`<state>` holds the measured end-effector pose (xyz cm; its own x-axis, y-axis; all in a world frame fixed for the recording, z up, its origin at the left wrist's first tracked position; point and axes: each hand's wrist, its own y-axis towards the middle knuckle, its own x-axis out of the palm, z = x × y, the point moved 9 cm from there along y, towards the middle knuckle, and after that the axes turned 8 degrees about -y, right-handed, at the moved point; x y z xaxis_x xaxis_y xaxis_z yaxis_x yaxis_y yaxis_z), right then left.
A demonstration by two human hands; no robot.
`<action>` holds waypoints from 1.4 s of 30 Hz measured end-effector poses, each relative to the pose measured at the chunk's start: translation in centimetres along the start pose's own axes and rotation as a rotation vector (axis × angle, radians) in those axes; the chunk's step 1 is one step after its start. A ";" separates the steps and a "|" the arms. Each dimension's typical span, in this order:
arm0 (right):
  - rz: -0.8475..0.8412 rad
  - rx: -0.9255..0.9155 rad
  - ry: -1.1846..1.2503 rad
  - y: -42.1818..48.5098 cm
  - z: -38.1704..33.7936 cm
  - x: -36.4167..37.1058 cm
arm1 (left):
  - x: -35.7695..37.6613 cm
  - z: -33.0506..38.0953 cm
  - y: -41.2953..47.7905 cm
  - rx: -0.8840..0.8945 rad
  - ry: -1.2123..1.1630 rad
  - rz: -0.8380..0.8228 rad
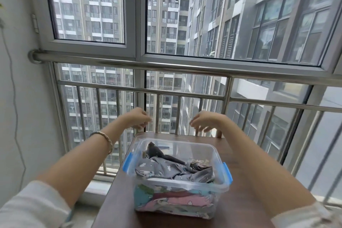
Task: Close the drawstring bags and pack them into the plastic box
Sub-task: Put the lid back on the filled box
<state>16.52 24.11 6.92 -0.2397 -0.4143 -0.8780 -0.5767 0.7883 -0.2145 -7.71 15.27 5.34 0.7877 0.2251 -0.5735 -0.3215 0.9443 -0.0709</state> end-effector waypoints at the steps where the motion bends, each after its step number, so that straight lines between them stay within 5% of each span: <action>1: 0.011 0.025 0.024 1.2 0.1 0.2 | -0.1 -1.7 0.8 -0.066 0.010 -0.005; 8: -0.291 0.289 -0.103 5.6 2.2 7.4 | 3.1 -11.3 3.0 -0.353 0.122 -0.103; 15: -0.482 0.330 -0.328 4.9 0.8 9.9 | 5.8 -16.7 5.4 -0.473 0.051 -0.234; 21: -0.500 0.349 -0.327 5.6 0.4 11.1 | 7.2 -18.4 6.4 -0.479 -0.061 -0.348; 27: -0.515 0.372 -0.273 4.6 -0.1 11.1 | 6.9 -19.2 7.0 -0.449 -0.217 -0.288; 32: -0.243 0.302 -0.120 5.9 0.0 8.5 | 4.4 -15.4 6.4 -0.364 -0.371 -0.001; 36: 0.021 0.223 0.137 7.0 0.7 4.5 | 0.4 -8.2 5.1 -0.106 -0.251 0.252; 42: 0.478 0.046 0.672 2.1 4.2 -4.0 | -4.6 2.2 -1.7 0.308 -0.617 0.555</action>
<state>19.49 29.33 8.19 -0.8756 -0.2020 -0.4388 -0.2652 0.9602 0.0872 -9.60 13.16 9.89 0.7320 0.6755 0.0887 -0.6556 0.6631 0.3612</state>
